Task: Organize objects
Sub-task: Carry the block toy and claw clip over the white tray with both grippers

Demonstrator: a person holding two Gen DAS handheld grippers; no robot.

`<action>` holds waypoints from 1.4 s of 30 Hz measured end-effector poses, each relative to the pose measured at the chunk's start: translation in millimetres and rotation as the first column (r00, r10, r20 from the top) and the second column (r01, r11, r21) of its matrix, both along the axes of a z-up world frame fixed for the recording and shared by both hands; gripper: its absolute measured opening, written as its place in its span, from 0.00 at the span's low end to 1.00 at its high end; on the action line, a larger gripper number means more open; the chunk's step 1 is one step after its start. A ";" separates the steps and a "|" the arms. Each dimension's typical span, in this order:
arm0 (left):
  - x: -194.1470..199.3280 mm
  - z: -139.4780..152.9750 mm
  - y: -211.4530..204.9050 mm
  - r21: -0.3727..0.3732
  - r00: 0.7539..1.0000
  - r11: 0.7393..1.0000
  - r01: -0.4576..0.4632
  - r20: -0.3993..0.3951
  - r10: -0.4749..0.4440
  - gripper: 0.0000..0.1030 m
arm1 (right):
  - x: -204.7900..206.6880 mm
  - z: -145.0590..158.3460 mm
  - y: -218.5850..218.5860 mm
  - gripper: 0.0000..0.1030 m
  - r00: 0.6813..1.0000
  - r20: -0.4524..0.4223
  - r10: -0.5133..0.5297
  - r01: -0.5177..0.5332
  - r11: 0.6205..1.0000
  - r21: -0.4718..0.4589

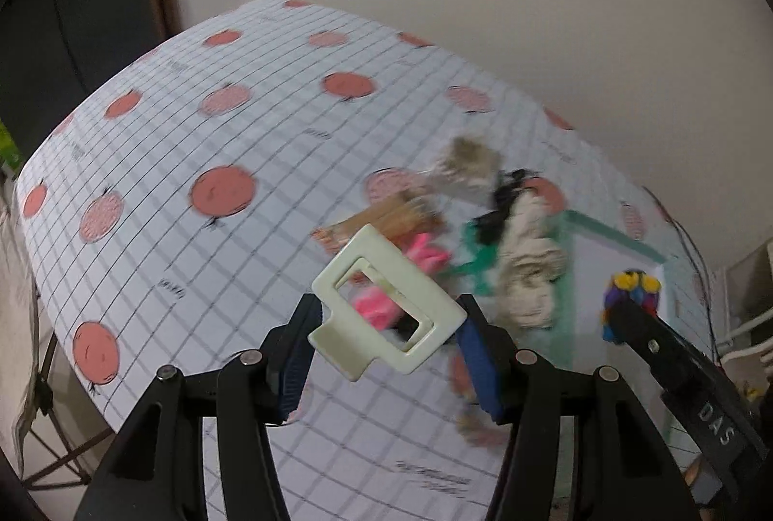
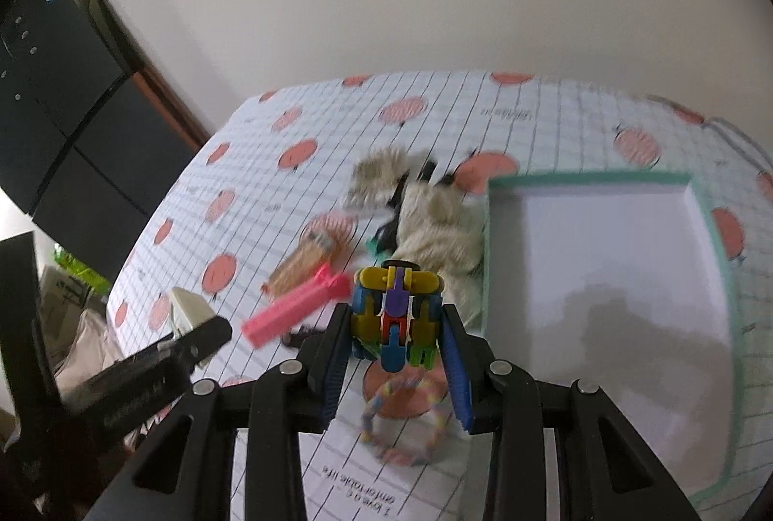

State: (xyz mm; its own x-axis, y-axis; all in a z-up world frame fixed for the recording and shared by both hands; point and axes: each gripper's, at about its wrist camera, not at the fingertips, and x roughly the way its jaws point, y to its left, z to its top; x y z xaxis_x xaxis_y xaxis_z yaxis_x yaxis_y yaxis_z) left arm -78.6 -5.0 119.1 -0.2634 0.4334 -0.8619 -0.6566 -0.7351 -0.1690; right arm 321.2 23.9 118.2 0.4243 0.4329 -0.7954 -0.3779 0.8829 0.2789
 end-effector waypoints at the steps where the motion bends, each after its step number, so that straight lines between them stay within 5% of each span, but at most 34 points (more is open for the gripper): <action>1: 3.7 3.2 4.8 0.005 1.000 1.000 0.017 0.002 -0.017 0.57 | 2.7 4.5 -3.2 0.37 1.000 -0.001 -0.011 0.011 1.000 0.012; 8: 28.3 27.6 50.9 0.035 0.993 0.993 0.116 -0.007 -0.116 0.57 | 25.3 36.5 -39.9 0.37 0.990 0.082 -0.118 0.114 0.992 0.053; 18: 70.6 32.9 123.1 0.036 0.968 0.968 0.249 -0.015 -0.249 0.57 | 58.8 35.5 -103.7 0.37 0.945 0.114 -0.305 0.300 0.952 0.062; 27: 99.8 -0.8 179.1 -0.013 0.933 0.933 0.359 -0.008 -0.359 0.57 | 81.7 7.0 -140.3 0.37 0.928 0.067 -0.365 0.363 0.931 0.045; 42: 122.5 -57.2 204.7 -0.095 0.863 0.861 0.500 -0.026 -0.504 0.57 | 103.9 -50.8 -158.9 0.38 0.917 -0.087 -0.390 0.393 0.919 0.025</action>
